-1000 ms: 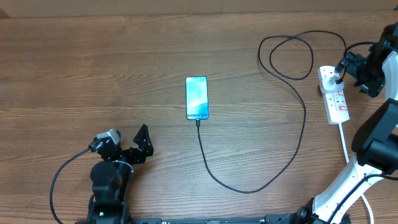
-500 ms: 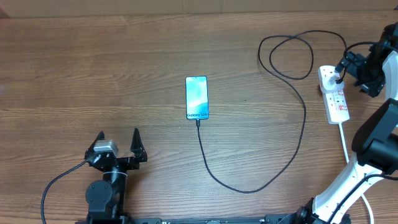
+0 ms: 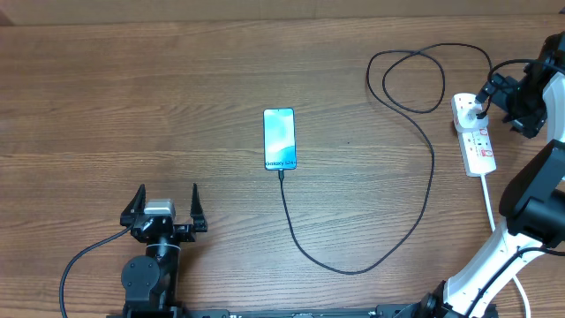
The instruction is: Plug charger to phone and switch on socket
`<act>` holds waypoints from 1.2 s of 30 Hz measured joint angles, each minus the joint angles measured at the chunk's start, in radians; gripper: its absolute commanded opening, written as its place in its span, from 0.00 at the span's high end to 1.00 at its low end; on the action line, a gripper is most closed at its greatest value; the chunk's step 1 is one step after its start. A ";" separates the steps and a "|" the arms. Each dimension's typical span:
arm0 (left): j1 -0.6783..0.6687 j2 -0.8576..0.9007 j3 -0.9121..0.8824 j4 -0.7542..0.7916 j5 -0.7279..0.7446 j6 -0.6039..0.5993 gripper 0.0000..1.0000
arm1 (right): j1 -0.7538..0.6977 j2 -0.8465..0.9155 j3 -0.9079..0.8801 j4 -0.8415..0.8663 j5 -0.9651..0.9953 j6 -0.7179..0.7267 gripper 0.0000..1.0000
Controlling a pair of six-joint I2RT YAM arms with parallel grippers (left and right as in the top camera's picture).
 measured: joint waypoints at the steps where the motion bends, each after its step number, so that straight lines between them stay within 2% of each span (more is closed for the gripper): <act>1: 0.000 0.000 0.000 0.000 0.000 0.000 0.00 | 0.000 0.000 0.000 0.000 0.000 0.000 0.00; 27: 0.000 0.000 0.000 0.000 0.000 0.003 0.00 | 0.001 -0.016 0.000 0.000 0.000 0.000 0.00; 31: 0.000 0.000 0.000 0.000 0.000 0.003 0.00 | 0.008 -0.122 -0.001 -0.001 0.001 0.000 0.00; 36: 0.000 0.000 0.000 0.000 0.000 0.003 0.00 | 0.045 -0.349 0.000 0.000 0.000 0.000 0.00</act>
